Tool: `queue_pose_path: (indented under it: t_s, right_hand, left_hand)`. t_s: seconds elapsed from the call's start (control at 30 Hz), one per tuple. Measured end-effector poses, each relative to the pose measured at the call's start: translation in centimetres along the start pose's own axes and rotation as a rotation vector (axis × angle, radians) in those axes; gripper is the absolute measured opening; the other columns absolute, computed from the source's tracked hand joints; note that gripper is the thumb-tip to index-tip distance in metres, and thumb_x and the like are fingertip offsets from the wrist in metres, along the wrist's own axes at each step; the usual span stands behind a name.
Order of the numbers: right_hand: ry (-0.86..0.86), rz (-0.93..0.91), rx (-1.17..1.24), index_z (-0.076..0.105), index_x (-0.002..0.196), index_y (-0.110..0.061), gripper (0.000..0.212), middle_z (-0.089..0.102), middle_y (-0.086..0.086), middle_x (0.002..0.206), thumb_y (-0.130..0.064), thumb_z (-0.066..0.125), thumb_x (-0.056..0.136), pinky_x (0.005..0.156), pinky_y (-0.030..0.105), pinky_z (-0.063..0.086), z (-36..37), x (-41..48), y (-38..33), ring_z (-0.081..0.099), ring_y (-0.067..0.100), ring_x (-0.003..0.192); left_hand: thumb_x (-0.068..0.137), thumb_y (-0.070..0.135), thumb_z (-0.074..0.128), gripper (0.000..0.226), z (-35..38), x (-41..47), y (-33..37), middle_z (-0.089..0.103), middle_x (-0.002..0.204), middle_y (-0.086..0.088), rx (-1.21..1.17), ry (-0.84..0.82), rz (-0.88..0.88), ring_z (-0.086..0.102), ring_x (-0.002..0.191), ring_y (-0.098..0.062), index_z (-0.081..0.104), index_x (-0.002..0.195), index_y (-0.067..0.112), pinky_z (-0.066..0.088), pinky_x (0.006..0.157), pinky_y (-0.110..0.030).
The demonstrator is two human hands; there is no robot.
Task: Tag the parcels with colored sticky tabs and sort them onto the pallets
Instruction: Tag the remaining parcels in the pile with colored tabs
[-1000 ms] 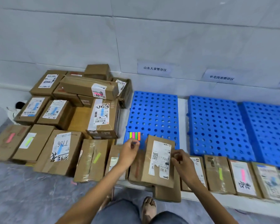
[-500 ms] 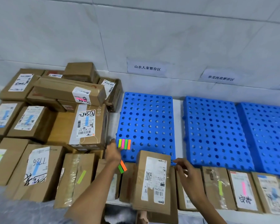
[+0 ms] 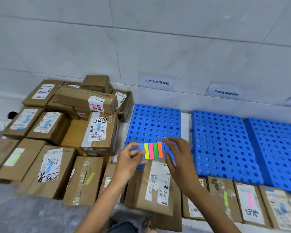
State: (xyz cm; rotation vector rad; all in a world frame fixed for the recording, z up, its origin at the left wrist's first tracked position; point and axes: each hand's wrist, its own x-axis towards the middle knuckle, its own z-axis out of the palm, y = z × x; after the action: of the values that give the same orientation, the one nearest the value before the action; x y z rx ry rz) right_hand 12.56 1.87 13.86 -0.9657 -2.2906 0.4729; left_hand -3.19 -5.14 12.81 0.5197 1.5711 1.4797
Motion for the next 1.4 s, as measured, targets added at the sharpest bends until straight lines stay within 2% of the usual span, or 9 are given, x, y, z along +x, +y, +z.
queue_pose_path:
  t_s: [0.17, 0.43, 0.53, 0.63, 0.8, 0.97, 1.1, 1.2, 1.4]
  right_hand:
    - [-0.011, -0.237, -0.409, 0.045, 0.131, -0.020, 0.042, 0.041, 0.008, 0.138, -0.032, 0.040, 0.092, 0.106, 0.054, 0.027, -0.1, -1.0, -0.8, 0.030, 0.033, 0.134]
    - [0.065, -0.372, -0.534, 0.054, 0.121, -0.018, 0.050, 0.053, 0.011, 0.133, -0.016, 0.076, 0.076, 0.105, 0.063, 0.025, -1.6, -4.6, -1.1, 0.035, 0.036, 0.133]
    - [0.106, -0.376, -0.433, 0.056, 0.118, -0.019, 0.044, 0.057, 0.009, 0.128, -0.010, 0.072, 0.078, 0.108, 0.061, 0.023, -2.3, -5.9, -1.0, 0.041, 0.033, 0.130]
    - [0.153, -0.310, -0.287, 0.058, 0.113, -0.021, 0.025, 0.062, 0.006, 0.121, -0.024, 0.054, 0.089, 0.110, 0.056, 0.022, -2.7, -6.6, -1.1, 0.043, 0.028, 0.126]
    - [0.143, -0.340, -0.303, 0.060, 0.112, -0.019, 0.025, 0.061, 0.006, 0.123, -0.029, 0.047, 0.092, 0.109, 0.057, 0.023, -2.6, -7.7, -1.3, 0.043, 0.030, 0.125]
    - [0.178, -0.309, -0.180, 0.059, 0.104, -0.023, 0.020, 0.063, 0.004, 0.114, -0.034, 0.044, 0.096, 0.111, 0.053, 0.023, -2.6, -8.3, -1.7, 0.047, 0.025, 0.121]
    - [0.142, -0.173, -0.027, 0.061, 0.083, -0.020, 0.016, 0.057, -0.001, 0.094, -0.034, 0.056, 0.087, 0.100, 0.037, 0.034, -2.4, -8.2, -2.2, 0.048, 0.015, 0.100]
    - [0.104, -0.172, -0.018, 0.061, 0.079, -0.018, 0.020, 0.055, -0.002, 0.087, -0.035, 0.054, 0.085, 0.086, 0.022, 0.033, -2.3, -8.1, -2.4, 0.046, 0.013, 0.092]
    - [0.092, -0.328, -0.114, 0.065, 0.073, -0.018, 0.016, 0.055, -0.003, 0.083, -0.029, 0.058, 0.082, 0.083, 0.027, 0.034, -1.9, -8.8, -2.3, 0.045, 0.014, 0.087]
  left_hand:
    - [0.087, -0.001, 0.059, 0.021, 1.7, -4.9, 1.6, 0.073, 0.075, -0.001, -0.110, -0.088, -0.029, 0.070, 0.060, -0.017, 0.056, 0.099, 0.016, 0.054, 0.057, -0.017]
    - [0.086, 0.001, 0.061, 0.026, 1.8, -8.3, 0.5, 0.073, 0.073, 0.000, -0.060, -0.140, -0.038, 0.071, 0.063, -0.018, 0.053, 0.108, 0.013, 0.056, 0.061, -0.020]
    - [0.086, 0.001, 0.061, 0.026, 2.0, -9.0, 0.2, 0.071, 0.077, -0.006, -0.051, -0.163, -0.041, 0.071, 0.066, -0.019, 0.055, 0.109, 0.011, 0.057, 0.064, -0.022]
    - [0.086, -0.001, 0.060, 0.025, 2.2, -9.7, -0.1, 0.065, 0.086, -0.018, -0.061, -0.185, -0.042, 0.069, 0.066, -0.018, 0.057, 0.109, 0.005, 0.057, 0.062, -0.022]
    - [0.085, 0.004, 0.063, 0.032, 1.9, -10.3, -1.3, 0.067, 0.101, -0.027, -0.019, -0.192, -0.059, 0.071, 0.079, -0.028, 0.057, 0.116, 0.001, 0.059, 0.075, -0.034]
    - [0.085, 0.005, 0.063, 0.030, 1.7, -11.0, -1.6, 0.069, 0.099, -0.020, -0.007, -0.183, -0.076, 0.072, 0.072, -0.023, 0.056, 0.115, 0.005, 0.059, 0.069, -0.026]
    - [0.087, 0.010, 0.063, 0.032, 1.3, -11.2, -2.1, 0.070, 0.099, -0.016, 0.005, -0.196, -0.106, 0.071, 0.080, -0.029, 0.056, 0.117, 0.003, 0.058, 0.079, -0.034]
    - [0.089, 0.016, 0.060, 0.021, 1.3, -11.5, -2.0, 0.064, 0.077, -0.005, -0.020, -0.180, -0.133, 0.071, 0.072, -0.027, 0.061, 0.106, 0.003, 0.059, 0.073, -0.034]
    - [0.090, 0.019, 0.059, 0.013, 2.0, -10.7, -3.1, 0.067, 0.078, -0.008, 0.009, -0.097, -0.143, 0.066, 0.070, -0.016, 0.061, 0.085, 0.007, 0.057, 0.056, -0.030]
